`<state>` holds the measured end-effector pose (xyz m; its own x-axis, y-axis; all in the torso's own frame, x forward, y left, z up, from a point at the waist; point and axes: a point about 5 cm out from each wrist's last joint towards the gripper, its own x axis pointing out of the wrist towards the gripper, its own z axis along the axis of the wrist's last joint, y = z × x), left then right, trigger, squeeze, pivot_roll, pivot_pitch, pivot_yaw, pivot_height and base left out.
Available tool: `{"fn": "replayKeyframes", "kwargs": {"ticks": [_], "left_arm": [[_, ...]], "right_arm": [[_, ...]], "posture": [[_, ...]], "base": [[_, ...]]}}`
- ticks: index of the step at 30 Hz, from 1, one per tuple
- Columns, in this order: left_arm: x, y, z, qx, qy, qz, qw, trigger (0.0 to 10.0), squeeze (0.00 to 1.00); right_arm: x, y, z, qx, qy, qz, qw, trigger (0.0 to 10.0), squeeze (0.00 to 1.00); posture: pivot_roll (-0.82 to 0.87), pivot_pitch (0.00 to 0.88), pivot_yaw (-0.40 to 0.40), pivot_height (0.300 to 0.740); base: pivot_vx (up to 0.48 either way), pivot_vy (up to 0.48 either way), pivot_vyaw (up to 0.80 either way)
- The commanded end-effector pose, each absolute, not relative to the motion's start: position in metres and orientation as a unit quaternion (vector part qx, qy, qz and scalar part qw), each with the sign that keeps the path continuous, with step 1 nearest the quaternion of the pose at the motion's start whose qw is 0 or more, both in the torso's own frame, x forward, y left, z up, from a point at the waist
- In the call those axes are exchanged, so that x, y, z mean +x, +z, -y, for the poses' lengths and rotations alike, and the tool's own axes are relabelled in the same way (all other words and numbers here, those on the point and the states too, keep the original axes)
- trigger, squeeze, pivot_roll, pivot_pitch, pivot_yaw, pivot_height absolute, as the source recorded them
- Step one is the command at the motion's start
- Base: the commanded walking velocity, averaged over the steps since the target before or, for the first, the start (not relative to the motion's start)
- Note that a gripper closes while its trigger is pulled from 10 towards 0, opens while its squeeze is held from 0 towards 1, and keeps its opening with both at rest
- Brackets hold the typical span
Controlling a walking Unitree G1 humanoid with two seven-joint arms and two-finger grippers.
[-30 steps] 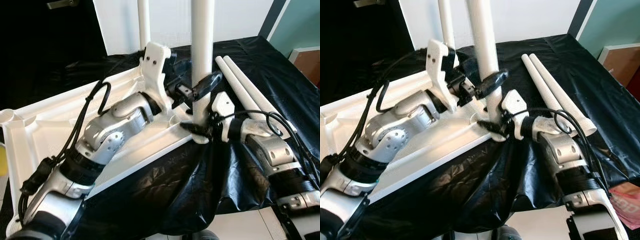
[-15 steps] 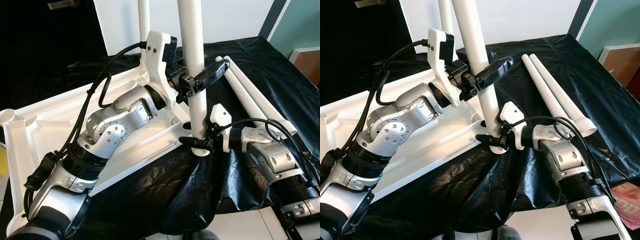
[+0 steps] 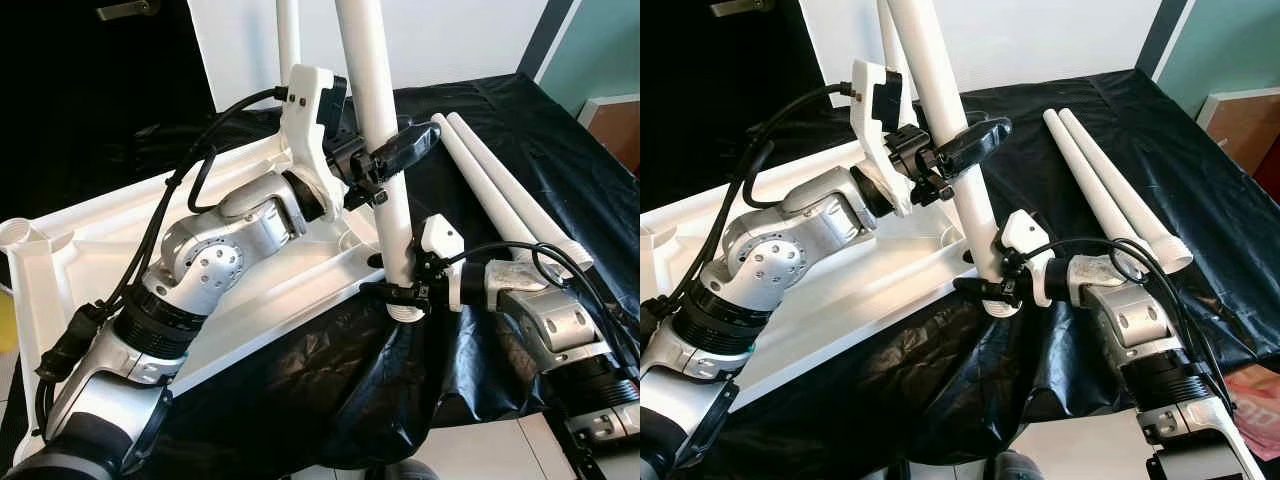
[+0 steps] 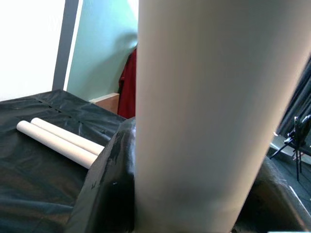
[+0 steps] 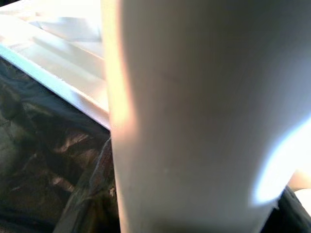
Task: Building children table
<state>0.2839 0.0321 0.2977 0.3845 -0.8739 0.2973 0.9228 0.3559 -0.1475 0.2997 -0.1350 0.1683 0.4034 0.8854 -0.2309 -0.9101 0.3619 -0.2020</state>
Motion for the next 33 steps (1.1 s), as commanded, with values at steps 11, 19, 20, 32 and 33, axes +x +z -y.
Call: {"fn": "replayKeyframes", "kwargs": {"ticks": [11, 19, 20, 32, 33], "left_arm": [[0.266, 0.321, -0.018, -0.074, -0.738, 0.136, 0.657, 10.0, 0.00], [0.293, 0.343, -0.005, -0.075, -0.626, 0.124, 0.766, 10.0, 0.00], [0.296, 0.345, -0.004, -0.075, -0.610, 0.126, 0.779, 10.0, 0.00], [0.312, 0.349, 0.004, -0.062, -0.532, 0.130, 0.835, 10.0, 0.00], [0.312, 0.350, 0.006, -0.061, -0.529, 0.131, 0.836, 10.0, 0.00]], "right_arm": [[0.313, 0.193, 0.139, -0.107, 0.475, 0.013, 0.874, 10.0, 1.00], [0.324, 0.200, 0.130, -0.101, 0.376, 0.053, 0.919, 10.0, 0.00], [0.325, 0.199, 0.128, -0.098, 0.361, 0.056, 0.926, 10.0, 0.00], [0.337, 0.199, 0.095, -0.079, 0.194, 0.088, 0.974, 10.0, 0.00], [0.338, 0.200, 0.091, -0.077, 0.173, 0.094, 0.977, 10.0, 0.00]], "posture": [[-0.05, 0.083, 0.007, 0.740], [-0.03, 0.094, 0.018, 0.740], [-0.03, 0.094, 0.018, 0.740], [-0.02, 0.091, 0.028, 0.740], [-0.02, 0.087, 0.029, 0.740]], "base": [[0.000, 0.000, 0.00], [0.000, 0.000, 0.00], [0.000, 0.000, 0.00], [0.000, 0.000, 0.00], [0.000, 0.000, 0.00]]}}
